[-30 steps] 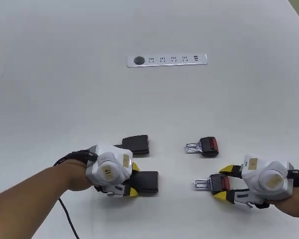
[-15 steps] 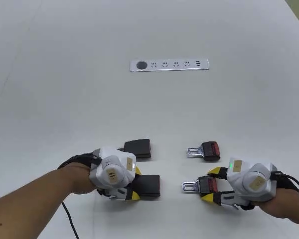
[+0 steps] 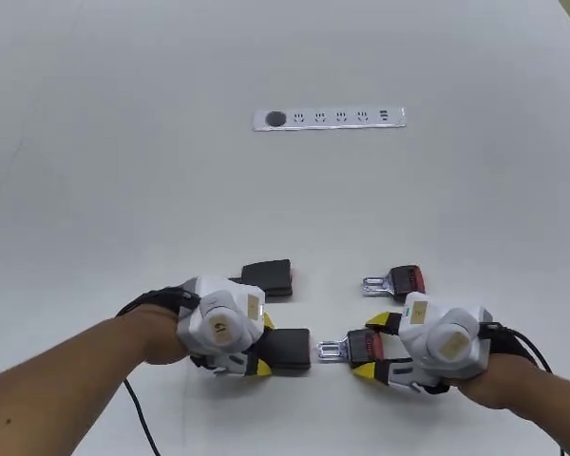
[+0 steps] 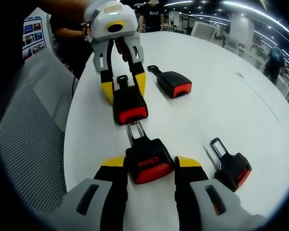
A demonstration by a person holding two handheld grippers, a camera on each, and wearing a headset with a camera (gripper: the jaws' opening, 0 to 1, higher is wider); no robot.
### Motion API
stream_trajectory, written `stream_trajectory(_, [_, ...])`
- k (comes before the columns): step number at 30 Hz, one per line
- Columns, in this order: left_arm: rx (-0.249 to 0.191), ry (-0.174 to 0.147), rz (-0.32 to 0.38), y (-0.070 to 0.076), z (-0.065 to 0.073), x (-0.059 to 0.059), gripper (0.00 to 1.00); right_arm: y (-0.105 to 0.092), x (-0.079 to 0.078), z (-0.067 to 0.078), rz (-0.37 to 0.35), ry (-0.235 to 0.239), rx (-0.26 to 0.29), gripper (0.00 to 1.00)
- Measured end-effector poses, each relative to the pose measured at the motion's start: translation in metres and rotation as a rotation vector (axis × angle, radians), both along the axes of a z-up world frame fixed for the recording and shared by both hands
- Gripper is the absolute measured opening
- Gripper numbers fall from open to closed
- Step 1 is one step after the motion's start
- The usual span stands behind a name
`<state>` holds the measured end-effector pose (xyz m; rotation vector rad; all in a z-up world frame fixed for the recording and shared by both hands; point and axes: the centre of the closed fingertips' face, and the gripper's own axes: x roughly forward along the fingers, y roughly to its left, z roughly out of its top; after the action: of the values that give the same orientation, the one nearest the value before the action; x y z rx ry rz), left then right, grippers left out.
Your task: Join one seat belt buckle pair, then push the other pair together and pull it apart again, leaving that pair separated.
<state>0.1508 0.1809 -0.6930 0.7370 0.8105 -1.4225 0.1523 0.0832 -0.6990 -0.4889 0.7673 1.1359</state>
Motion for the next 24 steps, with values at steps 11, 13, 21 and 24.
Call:
stream_trajectory(11, [0.001, 0.002, -0.001, -0.004, -0.002, 0.000, 0.32, 0.019, 0.000, -0.002, -0.009, -0.003, 0.029, 0.37])
stream_trajectory(13, [0.001, 0.001, 0.002, -0.004, -0.003, 0.000, 0.32, 0.021, -0.001, -0.001, -0.007, -0.003, 0.027, 0.37])
stream_trajectory(21, [0.007, 0.004, 0.012, -0.004, -0.005, 0.002, 0.32, 0.025, 0.000, 0.005, -0.031, 0.004, 0.032, 0.36])
stream_trajectory(24, [0.006, 0.005, 0.016, -0.003, -0.004, 0.001, 0.32, 0.025, 0.001, 0.005, -0.049, 0.008, 0.028, 0.36])
